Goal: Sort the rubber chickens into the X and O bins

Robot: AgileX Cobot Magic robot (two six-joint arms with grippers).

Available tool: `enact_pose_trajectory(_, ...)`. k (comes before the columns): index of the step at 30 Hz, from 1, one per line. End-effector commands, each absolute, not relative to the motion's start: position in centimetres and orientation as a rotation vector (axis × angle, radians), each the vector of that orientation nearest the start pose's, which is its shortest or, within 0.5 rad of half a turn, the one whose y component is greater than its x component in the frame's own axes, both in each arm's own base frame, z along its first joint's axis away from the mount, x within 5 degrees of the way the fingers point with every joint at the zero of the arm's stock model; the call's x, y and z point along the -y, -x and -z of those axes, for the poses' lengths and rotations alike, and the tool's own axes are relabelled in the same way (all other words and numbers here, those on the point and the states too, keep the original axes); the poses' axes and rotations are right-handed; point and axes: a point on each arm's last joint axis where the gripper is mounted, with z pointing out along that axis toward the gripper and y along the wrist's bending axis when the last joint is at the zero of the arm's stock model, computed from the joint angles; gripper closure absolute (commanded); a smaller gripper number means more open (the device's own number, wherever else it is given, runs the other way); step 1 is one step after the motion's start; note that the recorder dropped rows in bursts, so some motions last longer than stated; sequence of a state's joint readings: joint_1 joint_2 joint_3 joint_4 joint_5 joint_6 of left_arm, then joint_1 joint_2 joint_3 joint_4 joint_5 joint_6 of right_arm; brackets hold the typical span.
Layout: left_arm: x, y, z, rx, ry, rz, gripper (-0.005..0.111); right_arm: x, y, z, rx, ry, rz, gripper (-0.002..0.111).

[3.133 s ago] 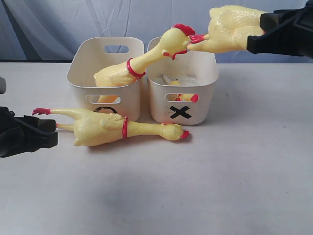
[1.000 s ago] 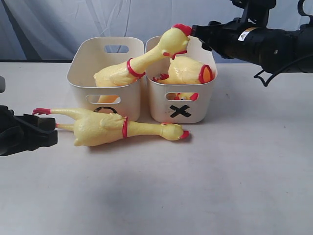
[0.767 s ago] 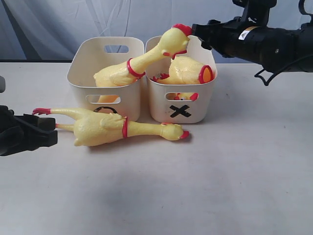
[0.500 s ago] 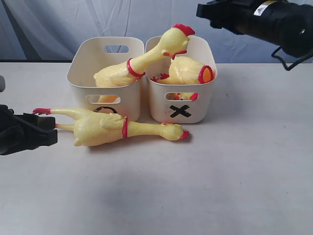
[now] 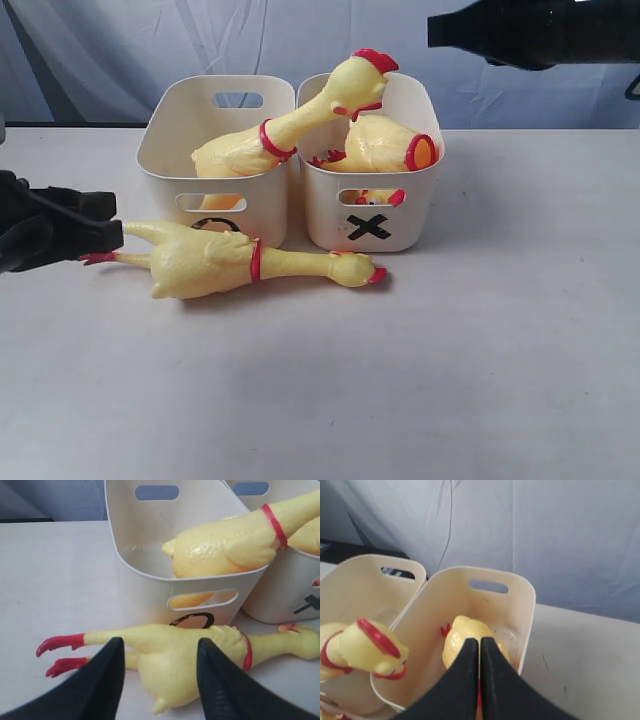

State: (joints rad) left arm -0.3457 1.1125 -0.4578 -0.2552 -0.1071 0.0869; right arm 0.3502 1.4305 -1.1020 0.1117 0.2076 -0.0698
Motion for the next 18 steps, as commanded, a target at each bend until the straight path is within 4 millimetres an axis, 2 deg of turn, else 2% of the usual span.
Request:
enact_pose_trajectory(1,7.5,-22.0,-24.5,-2.015,-0.178,0.283,0.062,-11.1,-29.8,-33.1,-2.079,0.379,-0.239,0.109)
enact_pose_trajectory(6,8.6,-23.6,-24.0,-2.070,-0.328,0.227,0.062,-10.9,-29.3,-32.9,-2.137,0.399,-0.229,0.109)
enact_pose_trajectory(10,10.7,-24.0,-22.0,-2.123,-0.619,0.151,0.062,-10.9,-29.2,-32.8,-2.149,0.402,-0.228,0.109)
enact_pose_trajectory(13,12.9,-23.5,-20.4,-2.091,-0.886,0.110,0.062,-10.9,-29.1,-32.8,-2.153,0.401,-0.230,0.109)
enact_pose_trajectory(16,15.3,-22.7,-19.4,-1.949,-1.171,0.075,0.062,-10.9,-29.1,-32.7,-2.156,0.404,-0.227,0.109)
enact_pose_trajectory(18,16.6,-22.2,-18.9,-1.778,-1.397,0.036,0.062,-10.9,-29.1,-32.7,-2.156,0.404,-0.227,0.109)
